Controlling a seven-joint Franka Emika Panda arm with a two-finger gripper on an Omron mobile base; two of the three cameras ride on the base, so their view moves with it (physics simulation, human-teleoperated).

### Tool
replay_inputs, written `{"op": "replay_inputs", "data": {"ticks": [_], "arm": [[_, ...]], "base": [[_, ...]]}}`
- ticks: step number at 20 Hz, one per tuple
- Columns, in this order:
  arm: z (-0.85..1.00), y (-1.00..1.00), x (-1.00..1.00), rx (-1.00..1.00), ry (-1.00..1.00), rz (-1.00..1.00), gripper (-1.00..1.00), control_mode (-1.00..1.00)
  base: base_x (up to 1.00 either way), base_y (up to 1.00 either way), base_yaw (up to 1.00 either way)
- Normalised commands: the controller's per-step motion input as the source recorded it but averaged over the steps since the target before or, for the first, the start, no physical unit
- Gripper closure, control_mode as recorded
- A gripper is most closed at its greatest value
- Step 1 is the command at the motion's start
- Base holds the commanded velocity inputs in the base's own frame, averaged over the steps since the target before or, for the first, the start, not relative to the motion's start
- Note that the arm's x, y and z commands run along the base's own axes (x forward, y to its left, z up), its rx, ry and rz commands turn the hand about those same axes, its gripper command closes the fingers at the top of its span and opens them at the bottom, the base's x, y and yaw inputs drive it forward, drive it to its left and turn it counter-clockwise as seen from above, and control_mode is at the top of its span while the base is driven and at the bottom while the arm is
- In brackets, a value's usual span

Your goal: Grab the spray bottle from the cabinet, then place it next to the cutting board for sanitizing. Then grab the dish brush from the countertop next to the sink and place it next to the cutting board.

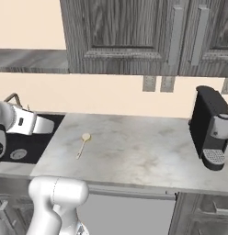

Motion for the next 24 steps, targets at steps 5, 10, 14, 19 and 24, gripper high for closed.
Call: {"op": "replay_inputs", "data": {"ticks": [5, 10, 14, 19, 24], "arm": [[0.00, 0.00, 0.00, 0.00, 0.00, 0.00, -1.00, 1.00], [0.00, 0.00, 0.00, 0.00, 0.00, 0.00, -1.00, 1.00], [0.00, 0.00, 0.00, 0.00, 0.00, 0.00, -1.00, 1.00], [-0.21, -0.08, 0.00, 0.01, 0.05, 0.05, -1.00, -1.00], [-0.88, -0.33, 0.41, 0.09, 0.28, 0.02, -1.00, -1.00]], "base": [[0.06, 0.00, 0.30], [0.29, -0.06, 0.22], [0.29, -0.02, 0.13], [0.00, 0.00, 0.02], [0.00, 0.00, 0.00]]}}
